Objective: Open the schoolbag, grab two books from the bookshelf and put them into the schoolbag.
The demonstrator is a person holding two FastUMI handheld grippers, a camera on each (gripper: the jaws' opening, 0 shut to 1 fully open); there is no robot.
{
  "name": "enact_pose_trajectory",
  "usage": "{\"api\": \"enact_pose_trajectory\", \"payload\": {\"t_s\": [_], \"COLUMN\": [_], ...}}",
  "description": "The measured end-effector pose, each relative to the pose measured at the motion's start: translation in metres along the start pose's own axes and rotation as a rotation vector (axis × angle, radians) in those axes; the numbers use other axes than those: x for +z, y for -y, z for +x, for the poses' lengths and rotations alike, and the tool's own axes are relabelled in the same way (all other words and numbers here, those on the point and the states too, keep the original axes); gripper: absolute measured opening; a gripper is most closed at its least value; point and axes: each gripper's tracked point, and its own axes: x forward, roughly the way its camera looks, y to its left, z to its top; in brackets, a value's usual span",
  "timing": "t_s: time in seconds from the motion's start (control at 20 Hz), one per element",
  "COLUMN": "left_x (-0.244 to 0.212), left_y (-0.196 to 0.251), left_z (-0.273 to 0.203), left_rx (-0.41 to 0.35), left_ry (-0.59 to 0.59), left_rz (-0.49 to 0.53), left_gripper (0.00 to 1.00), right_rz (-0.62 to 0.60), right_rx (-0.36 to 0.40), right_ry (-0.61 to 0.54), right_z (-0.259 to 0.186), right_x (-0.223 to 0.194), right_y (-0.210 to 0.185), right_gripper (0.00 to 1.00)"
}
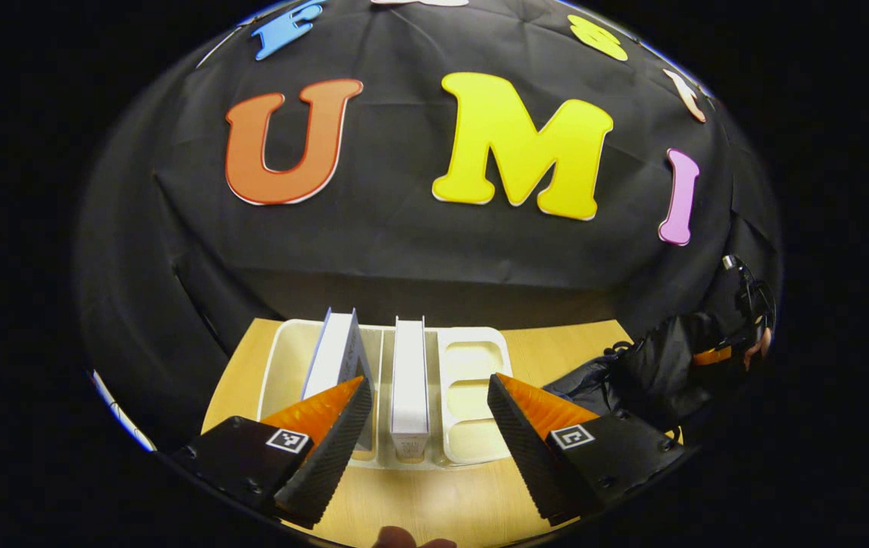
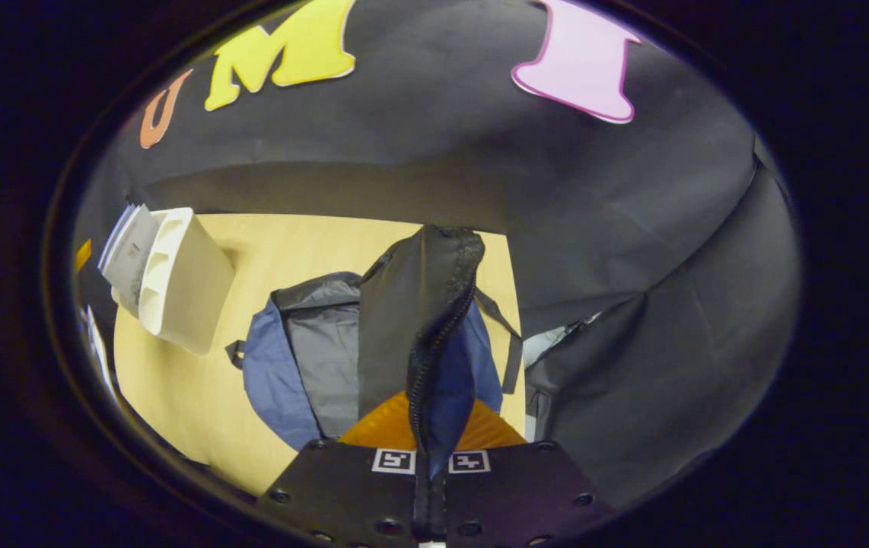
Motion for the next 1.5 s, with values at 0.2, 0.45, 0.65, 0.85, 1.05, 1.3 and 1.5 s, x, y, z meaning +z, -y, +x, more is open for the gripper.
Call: {"api": "enact_pose_trajectory", "payload": {"t_s": [0.2,0.45,0.65,0.85,1.05,1.3,1.5], "left_x": [-0.011,-0.031,-0.043,-0.052,-0.055,-0.061,-0.06], "left_y": [-0.006,-0.018,-0.019,-0.023,-0.028,-0.028,-0.028], "left_z": [0.033,0.067,0.082,0.097,0.099,0.102,0.092], "left_rx": [-0.008,0.029,0.042,0.056,0.087,0.11,0.127], "left_ry": [-0.159,-0.342,-0.417,-0.474,-0.509,-0.532,-0.55], "left_rz": [-0.001,0.007,0.01,0.011,0.038,0.022,0.013], "left_gripper": [0.97,0.96,0.96,0.94,0.83,0.51,0.47], "right_rz": [0.023,0.052,0.058,0.055,0.053,0.069,0.065], "right_rx": [0.02,0.045,0.064,0.077,0.083,0.093,0.087], "right_ry": [-0.011,-0.021,-0.02,-0.025,-0.025,-0.028,-0.02], "right_z": [0.003,0.007,0.007,0.007,0.004,0.008,0.008], "right_x": [-0.002,-0.007,-0.008,-0.011,-0.012,-0.015,-0.015], "right_y": [0.008,0.01,0.01,0.007,0.003,-0.001,-0.003], "right_gripper": [0.05,0.01,0.01,0.01,0.01,0.01,0.01]}}
